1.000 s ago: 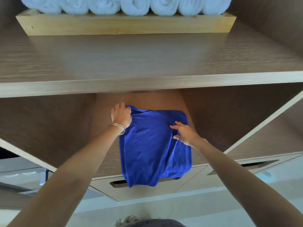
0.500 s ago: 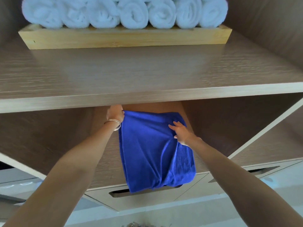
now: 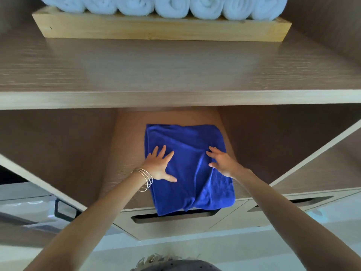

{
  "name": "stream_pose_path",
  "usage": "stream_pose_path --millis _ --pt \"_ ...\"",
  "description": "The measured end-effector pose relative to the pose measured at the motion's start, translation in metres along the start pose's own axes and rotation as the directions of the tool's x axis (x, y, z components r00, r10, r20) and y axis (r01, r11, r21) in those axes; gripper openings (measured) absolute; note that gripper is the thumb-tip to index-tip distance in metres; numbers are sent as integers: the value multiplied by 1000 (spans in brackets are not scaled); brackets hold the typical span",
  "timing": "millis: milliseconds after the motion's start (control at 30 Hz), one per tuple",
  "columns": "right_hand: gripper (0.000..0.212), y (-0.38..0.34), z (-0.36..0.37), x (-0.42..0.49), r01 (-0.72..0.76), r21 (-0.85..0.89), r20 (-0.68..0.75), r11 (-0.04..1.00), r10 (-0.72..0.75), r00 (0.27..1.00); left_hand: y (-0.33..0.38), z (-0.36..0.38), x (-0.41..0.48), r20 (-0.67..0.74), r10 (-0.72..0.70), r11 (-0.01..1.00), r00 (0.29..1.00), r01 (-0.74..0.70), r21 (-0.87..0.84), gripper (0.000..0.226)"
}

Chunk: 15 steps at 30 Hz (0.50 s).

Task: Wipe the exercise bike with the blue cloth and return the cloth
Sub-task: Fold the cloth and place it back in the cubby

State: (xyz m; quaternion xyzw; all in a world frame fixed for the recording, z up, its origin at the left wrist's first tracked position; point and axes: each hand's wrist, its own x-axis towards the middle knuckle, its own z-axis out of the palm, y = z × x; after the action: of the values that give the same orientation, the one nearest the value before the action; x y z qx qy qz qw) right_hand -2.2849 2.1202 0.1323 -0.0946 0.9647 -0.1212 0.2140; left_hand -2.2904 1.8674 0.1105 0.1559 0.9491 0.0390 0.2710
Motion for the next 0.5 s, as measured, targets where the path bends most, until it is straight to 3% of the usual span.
stream_pose_path --millis 67,133,233,333,400,500 --pt "55 -2 -3 9 -58 -162 -38 985 53 998 -7 -10 5 -60 -13 998 998 9 -66 104" --pt "53 -8 -2 16 -182 -223 -166 958 147 975 -10 -24 13 -105 -43 990 994 29 -135 97" --pt "45 -25 4 9 -229 -28 -365 973 203 909 -3 -38 12 -179 -91 996 980 91 -9 87" --pt "16 -30 16 -17 -15 152 -508 988 91 857 0 -33 -10 -405 22 996 914 14 85 44" --pt "5 -28 27 -44 83 186 -510 979 24 860 -5 -17 -32 -455 92 994 886 -108 -8 21" --pt "17 -14 41 -74 40 167 -308 985 14 951 -12 9 -63 -329 211 973 920 -230 -19 25"
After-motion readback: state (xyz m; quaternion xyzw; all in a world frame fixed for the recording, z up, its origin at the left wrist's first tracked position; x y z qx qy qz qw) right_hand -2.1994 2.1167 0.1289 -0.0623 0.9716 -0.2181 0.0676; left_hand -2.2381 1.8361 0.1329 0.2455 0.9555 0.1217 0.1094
